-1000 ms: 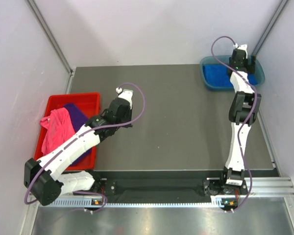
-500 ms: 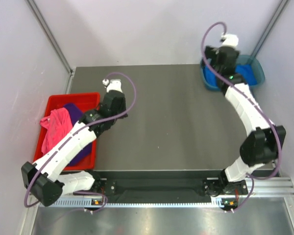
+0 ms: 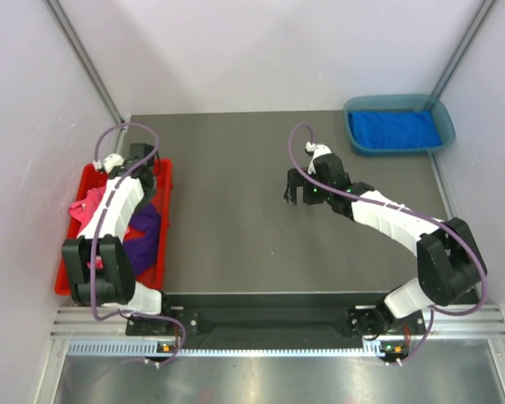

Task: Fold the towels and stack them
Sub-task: Grab crumpled towel, then move the towel to the center of the board

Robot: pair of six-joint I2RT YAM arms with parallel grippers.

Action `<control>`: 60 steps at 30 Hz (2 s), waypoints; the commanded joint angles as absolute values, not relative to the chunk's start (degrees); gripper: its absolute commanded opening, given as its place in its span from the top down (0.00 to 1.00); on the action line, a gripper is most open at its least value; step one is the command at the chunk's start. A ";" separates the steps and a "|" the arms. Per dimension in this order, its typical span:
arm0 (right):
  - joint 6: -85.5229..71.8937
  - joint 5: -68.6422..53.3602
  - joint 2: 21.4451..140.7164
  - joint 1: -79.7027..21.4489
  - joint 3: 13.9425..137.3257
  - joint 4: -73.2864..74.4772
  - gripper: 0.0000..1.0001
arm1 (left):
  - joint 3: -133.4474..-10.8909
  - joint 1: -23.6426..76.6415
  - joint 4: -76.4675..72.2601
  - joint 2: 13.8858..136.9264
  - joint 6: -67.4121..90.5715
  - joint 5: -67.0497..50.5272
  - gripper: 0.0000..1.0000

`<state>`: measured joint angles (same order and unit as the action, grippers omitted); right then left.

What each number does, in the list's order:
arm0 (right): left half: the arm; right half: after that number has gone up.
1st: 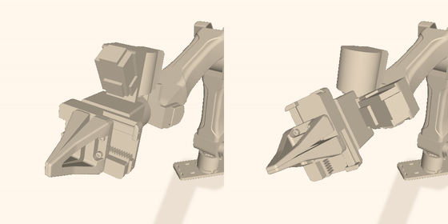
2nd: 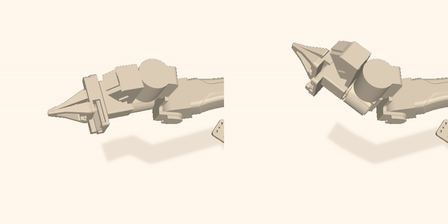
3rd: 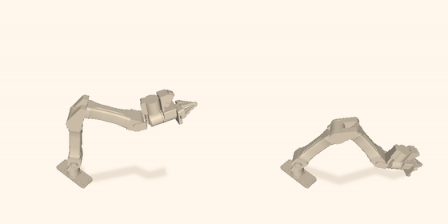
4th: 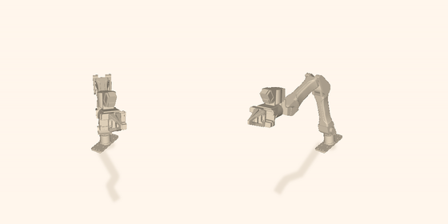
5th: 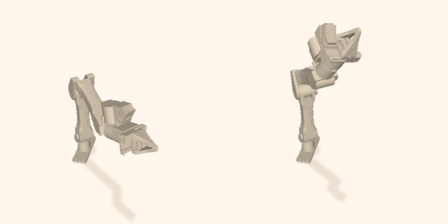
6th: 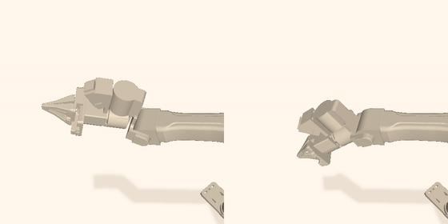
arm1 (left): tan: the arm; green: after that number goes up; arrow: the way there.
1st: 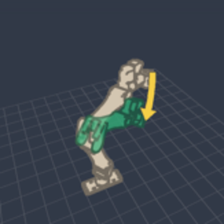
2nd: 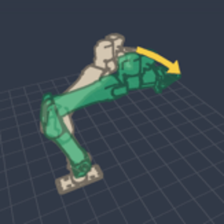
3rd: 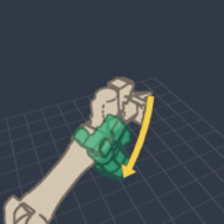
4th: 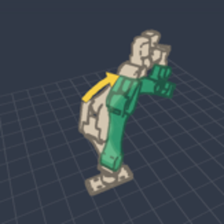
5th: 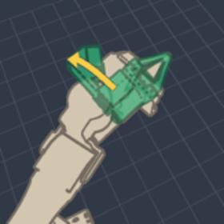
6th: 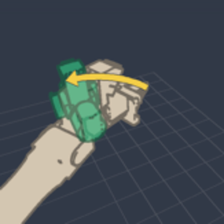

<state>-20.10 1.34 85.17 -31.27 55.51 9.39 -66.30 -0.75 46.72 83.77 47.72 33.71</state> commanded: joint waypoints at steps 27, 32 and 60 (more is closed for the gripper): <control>-21.18 -2.99 84.37 -35.33 58.18 6.59 0.02 | -63.71 -10.63 34.28 90.54 51.33 22.50 1.00; -21.01 -2.73 84.73 -35.68 59.59 7.03 0.02 | -66.80 -10.63 33.58 81.59 46.94 17.76 1.00; -20.21 4.48 82.18 -37.18 64.42 9.05 0.02 | -86.65 -6.16 25.66 66.18 36.30 3.68 1.00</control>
